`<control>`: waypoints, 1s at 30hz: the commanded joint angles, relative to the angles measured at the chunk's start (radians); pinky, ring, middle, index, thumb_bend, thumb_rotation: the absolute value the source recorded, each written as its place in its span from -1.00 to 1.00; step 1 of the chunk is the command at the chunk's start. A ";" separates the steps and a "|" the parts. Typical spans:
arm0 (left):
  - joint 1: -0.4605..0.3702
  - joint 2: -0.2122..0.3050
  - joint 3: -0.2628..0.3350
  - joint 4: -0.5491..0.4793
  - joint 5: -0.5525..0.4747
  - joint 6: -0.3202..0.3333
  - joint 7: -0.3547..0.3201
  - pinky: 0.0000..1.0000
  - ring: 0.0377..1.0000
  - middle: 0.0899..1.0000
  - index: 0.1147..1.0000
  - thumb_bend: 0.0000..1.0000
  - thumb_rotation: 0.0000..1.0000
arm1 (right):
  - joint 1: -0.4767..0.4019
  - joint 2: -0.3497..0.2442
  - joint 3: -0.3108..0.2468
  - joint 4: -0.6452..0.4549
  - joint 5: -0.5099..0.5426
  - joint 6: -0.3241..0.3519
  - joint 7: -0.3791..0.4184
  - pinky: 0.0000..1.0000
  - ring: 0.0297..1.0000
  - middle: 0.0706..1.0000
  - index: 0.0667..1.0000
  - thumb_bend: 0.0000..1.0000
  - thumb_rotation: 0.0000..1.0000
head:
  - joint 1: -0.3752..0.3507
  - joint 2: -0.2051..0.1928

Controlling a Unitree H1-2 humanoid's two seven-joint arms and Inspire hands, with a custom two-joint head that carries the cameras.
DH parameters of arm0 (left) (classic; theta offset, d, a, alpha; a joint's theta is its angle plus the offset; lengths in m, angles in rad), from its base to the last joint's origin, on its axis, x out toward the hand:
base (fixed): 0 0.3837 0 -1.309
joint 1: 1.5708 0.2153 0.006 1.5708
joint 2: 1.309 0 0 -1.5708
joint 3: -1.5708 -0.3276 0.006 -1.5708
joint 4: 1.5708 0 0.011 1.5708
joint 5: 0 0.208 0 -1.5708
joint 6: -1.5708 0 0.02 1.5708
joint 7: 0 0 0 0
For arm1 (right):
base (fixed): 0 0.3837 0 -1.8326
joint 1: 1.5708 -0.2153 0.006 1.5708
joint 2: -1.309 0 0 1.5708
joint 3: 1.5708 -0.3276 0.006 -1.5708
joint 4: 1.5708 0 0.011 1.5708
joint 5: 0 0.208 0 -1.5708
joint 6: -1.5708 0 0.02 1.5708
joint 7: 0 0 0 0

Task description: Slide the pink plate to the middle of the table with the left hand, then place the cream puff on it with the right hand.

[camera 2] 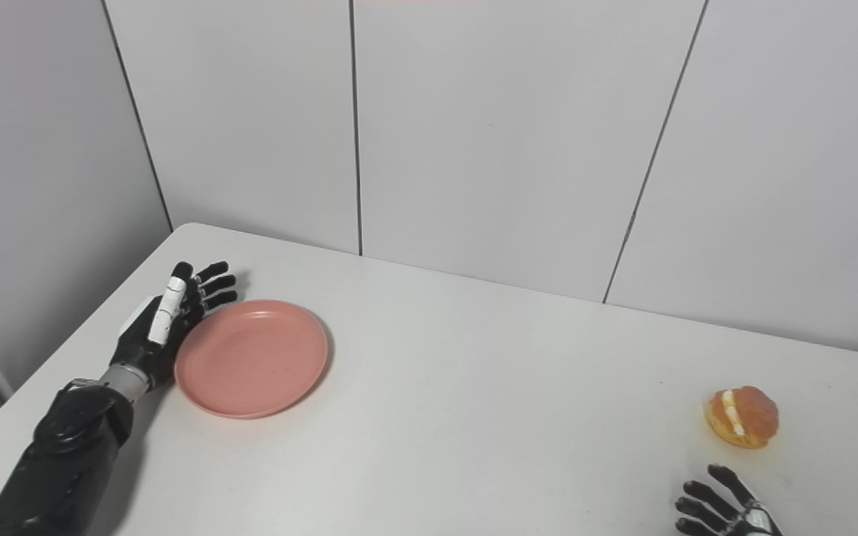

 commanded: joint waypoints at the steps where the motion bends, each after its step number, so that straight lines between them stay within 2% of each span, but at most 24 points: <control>1: -0.023 -0.009 -0.007 -0.052 0.004 0.025 0.018 0.55 0.72 0.73 0.67 0.55 1.00 | 0.020 0.002 0.011 -0.005 -0.001 0.039 0.007 0.32 0.37 0.39 0.55 0.30 0.84 | -0.003 0.002; 8: -0.033 -0.068 -0.023 -0.056 0.030 0.016 0.049 0.47 0.67 0.68 0.64 0.63 1.00 | 0.023 0.010 0.016 -0.016 -0.013 0.048 -0.005 0.30 0.36 0.39 0.54 0.33 0.82 | -0.014 0.006; 14: -0.037 -0.106 -0.050 -0.066 0.040 0.030 0.054 0.53 0.70 0.66 0.62 0.51 1.00 | 0.021 0.017 0.025 -0.021 -0.016 0.053 -0.013 0.29 0.34 0.38 0.54 0.33 0.81 | -0.035 0.010; 16: -0.036 -0.118 -0.059 -0.075 0.043 0.044 0.061 0.54 0.70 0.67 0.62 0.54 1.00 | 0.021 0.019 0.031 -0.023 -0.023 0.051 -0.016 0.28 0.34 0.38 0.54 0.34 0.81 | -0.046 0.011; 19: -0.035 -0.128 -0.070 -0.084 0.051 0.065 0.073 0.53 0.70 0.67 0.61 0.56 1.00 | 0.021 0.022 0.039 -0.025 -0.033 0.045 -0.019 0.27 0.33 0.37 0.53 0.35 0.81 | -0.070 0.016; 20: -0.035 -0.130 -0.074 -0.082 0.054 0.066 0.073 0.51 0.70 0.67 0.61 0.48 1.00 | 0.021 0.024 0.041 -0.026 -0.035 0.044 -0.019 0.27 0.33 0.37 0.53 0.34 0.80 | -0.072 0.016; 23: -0.034 -0.138 -0.084 -0.076 0.057 0.079 0.067 0.49 0.71 0.68 0.62 0.40 1.00 | 0.020 0.031 0.047 -0.025 -0.040 0.039 -0.021 0.27 0.33 0.37 0.51 0.35 0.78 | -0.104 0.021; 30: -0.044 -0.155 -0.100 -0.033 0.040 0.069 0.036 0.54 0.73 0.69 0.63 0.49 1.00 | 0.015 0.051 0.065 -0.027 -0.063 0.035 -0.035 0.25 0.32 0.36 0.52 0.38 0.77 | -0.171 0.029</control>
